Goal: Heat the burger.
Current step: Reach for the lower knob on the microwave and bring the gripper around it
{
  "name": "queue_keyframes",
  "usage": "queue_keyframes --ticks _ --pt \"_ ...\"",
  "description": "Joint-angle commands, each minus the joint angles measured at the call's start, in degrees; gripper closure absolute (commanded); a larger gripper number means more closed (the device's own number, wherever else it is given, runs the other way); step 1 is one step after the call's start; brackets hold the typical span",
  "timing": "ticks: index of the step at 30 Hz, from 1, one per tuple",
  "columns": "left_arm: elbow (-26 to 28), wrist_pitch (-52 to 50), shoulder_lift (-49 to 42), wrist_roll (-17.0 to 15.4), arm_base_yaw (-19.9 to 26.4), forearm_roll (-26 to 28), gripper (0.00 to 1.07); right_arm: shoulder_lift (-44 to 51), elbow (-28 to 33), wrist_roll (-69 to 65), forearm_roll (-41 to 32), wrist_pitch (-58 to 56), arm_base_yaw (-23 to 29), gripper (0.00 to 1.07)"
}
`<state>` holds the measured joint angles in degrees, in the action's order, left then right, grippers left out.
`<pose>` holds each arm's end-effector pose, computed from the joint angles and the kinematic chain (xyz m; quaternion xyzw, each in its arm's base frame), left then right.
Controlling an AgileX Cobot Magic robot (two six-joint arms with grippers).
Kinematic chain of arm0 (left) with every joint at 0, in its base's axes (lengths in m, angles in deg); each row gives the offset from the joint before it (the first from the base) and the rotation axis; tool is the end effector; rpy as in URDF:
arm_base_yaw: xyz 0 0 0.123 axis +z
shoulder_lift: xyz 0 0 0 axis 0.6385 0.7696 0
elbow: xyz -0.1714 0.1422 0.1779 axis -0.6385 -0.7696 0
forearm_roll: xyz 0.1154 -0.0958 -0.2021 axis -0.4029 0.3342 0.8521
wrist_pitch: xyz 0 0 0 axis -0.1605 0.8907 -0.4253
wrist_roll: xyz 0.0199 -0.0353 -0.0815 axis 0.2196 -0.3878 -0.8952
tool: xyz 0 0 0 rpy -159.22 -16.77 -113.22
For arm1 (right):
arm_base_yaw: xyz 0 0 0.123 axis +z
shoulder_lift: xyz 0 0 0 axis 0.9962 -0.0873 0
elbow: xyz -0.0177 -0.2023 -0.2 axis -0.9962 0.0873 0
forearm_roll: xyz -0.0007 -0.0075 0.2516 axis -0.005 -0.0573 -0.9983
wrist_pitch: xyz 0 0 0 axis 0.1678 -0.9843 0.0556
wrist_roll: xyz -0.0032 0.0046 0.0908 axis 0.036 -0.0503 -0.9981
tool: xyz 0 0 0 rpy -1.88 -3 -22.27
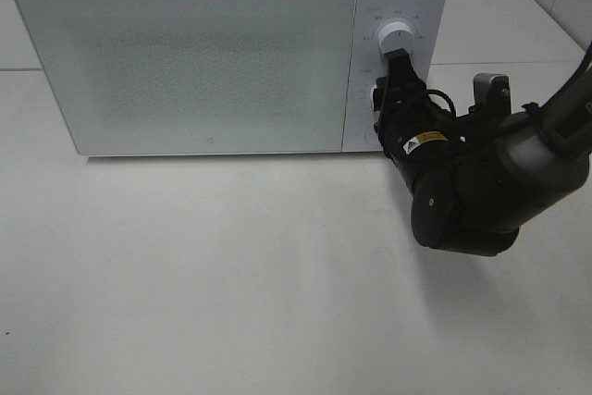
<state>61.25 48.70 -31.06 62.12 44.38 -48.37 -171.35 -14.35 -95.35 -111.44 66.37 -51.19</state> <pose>-0.0045 -0.0086 0.2788 -0.0008 0.8472 -0.0101 0.5312 0.3199 0.1541 0.1146 0.4461 0.5871 0.4120 0.5353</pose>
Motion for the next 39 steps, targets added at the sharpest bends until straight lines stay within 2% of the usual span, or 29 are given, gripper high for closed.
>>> queue_keyframes --ticks 1,23,39 --pt "-0.17 -0.46 -1.32 -0.34 0.06 0.0 0.06 0.69 -1.15 -4.35 0.86 6.88 -0.46 1.07" --pt "-0.17 -0.46 -1.32 -0.34 0.06 0.0 0.06 0.69 -1.15 -29.34 -1.6 7.05 -0.46 1.07" --pt "-0.17 -0.46 -1.32 -0.34 0.06 0.0 0.06 0.69 -1.15 -28.99 -1.66 6.93 -0.46 1.06"
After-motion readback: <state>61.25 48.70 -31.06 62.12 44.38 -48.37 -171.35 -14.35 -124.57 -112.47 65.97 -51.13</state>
